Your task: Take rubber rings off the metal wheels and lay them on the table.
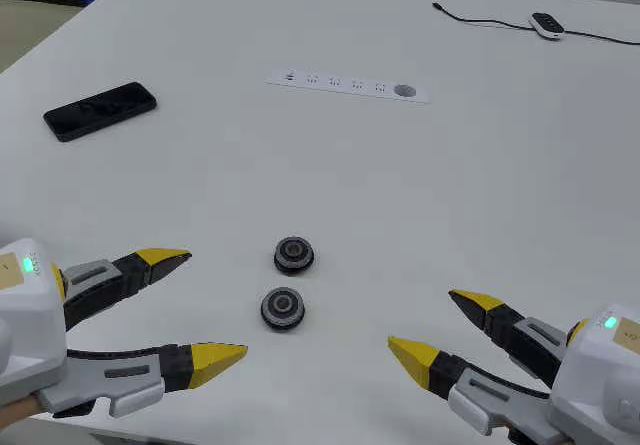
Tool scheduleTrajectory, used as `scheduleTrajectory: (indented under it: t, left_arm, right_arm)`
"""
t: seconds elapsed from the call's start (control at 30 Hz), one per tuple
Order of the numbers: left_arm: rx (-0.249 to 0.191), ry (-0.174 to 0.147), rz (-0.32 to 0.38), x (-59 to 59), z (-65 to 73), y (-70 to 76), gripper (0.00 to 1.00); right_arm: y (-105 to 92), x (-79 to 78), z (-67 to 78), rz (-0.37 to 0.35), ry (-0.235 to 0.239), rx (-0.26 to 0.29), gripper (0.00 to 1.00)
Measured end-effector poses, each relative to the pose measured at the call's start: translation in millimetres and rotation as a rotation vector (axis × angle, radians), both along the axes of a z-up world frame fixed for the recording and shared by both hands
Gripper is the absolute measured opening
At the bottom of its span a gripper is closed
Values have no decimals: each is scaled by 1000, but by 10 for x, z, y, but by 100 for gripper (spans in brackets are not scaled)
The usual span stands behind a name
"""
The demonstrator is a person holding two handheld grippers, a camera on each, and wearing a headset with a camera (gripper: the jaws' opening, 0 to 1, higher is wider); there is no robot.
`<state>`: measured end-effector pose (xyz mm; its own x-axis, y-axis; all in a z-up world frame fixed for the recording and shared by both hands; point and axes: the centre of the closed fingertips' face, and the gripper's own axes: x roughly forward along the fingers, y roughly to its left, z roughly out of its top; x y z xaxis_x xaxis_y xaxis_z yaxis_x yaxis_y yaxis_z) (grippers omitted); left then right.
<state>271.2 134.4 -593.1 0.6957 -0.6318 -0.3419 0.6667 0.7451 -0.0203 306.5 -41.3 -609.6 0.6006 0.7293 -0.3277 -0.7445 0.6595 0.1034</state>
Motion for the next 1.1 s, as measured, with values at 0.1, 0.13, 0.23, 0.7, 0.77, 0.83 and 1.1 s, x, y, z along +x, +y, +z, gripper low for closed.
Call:
scheduleTrajectory:
  t: [0.1,0.13,0.23,0.7,0.77,0.83,1.1]
  left_arm:
    - [1,4,4,7,-17,9,69]
    - [-1,6,3,7,-20,9,69]
    - [-1,14,-1,3,-40,6,68]
    - [0,25,-19,31,-67,-35,67]
    - [1,22,-23,37,-64,-40,66]
    - [0,25,-26,43,-68,-49,66]
    - [6,28,-35,77,-79,-82,65]
  right_arm:
    - [-2,1,-9,-1,3,0,53]
    - [-3,1,-10,-2,4,1,53]
    - [-5,2,-15,-5,8,2,53]
    - [-6,-3,-43,-7,27,6,53]
    - [-8,-4,-48,-9,30,6,53]
    - [-10,-3,-51,-10,31,5,53]
    - [-9,-4,-52,-11,38,13,53]
